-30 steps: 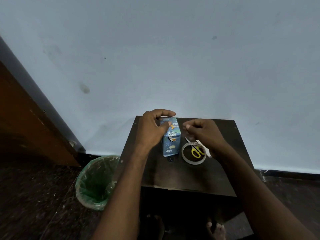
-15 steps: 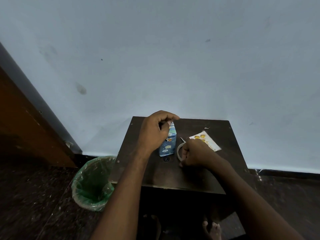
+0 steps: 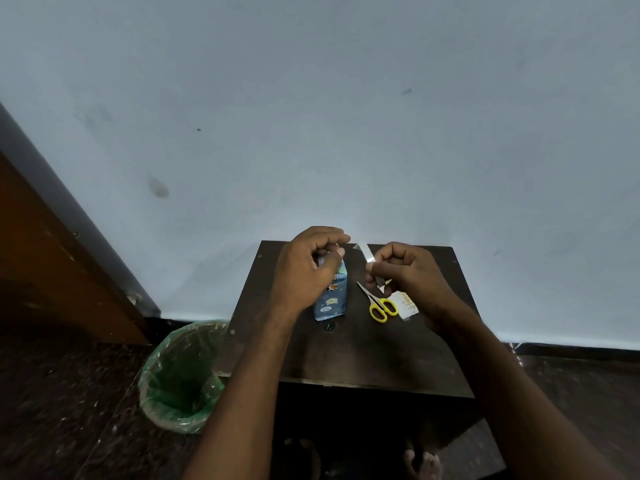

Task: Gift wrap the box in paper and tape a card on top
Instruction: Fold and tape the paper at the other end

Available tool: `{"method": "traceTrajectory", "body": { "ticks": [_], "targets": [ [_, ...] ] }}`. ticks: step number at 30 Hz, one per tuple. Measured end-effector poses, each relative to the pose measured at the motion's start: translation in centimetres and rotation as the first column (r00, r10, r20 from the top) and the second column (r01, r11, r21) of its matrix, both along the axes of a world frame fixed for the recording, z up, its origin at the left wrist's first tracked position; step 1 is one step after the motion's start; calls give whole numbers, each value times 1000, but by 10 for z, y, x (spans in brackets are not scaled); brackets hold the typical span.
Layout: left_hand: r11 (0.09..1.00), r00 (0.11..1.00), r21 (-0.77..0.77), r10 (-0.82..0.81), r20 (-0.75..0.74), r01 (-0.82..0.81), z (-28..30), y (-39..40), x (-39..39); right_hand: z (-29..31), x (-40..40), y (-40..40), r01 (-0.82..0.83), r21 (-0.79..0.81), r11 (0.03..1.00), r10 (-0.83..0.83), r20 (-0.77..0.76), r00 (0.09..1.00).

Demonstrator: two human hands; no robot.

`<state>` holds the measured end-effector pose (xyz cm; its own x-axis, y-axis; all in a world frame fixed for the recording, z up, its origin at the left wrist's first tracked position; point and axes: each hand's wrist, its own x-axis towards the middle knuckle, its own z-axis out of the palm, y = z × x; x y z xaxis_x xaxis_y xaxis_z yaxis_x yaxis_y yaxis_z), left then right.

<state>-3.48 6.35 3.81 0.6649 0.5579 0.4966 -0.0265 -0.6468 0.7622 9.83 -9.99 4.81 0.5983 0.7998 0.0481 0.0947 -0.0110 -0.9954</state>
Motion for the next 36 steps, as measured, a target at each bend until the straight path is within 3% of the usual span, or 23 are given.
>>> {"method": "traceTrajectory", "body": {
  "ticks": [4, 8, 18, 27, 36],
  "targets": [
    [999, 1000, -39, 14, 8, -14, 2, -4, 2, -4, -5, 4, 22, 104, 994, -26, 43, 999],
    [977, 999, -210, 51, 14, -47, 11, -9, 0, -11, -9, 9, 71, 180, 981, -103, 180, 978],
    [891, 998, -452, 53, 32, -33, 17, -9, 1, -17, -13, 16, 100, 173, 980, -141, 243, 960],
    [933, 992, -348, 114, 49, -90, 6, -13, 9, -11, -22, 18, 94, 140, 986, -125, 232, 965],
    [941, 996, -335, 73, 57, -50, 5, -19, 12, 1, -25, 15, 96, 73, 993, -102, 80, 992]
  ]
}}
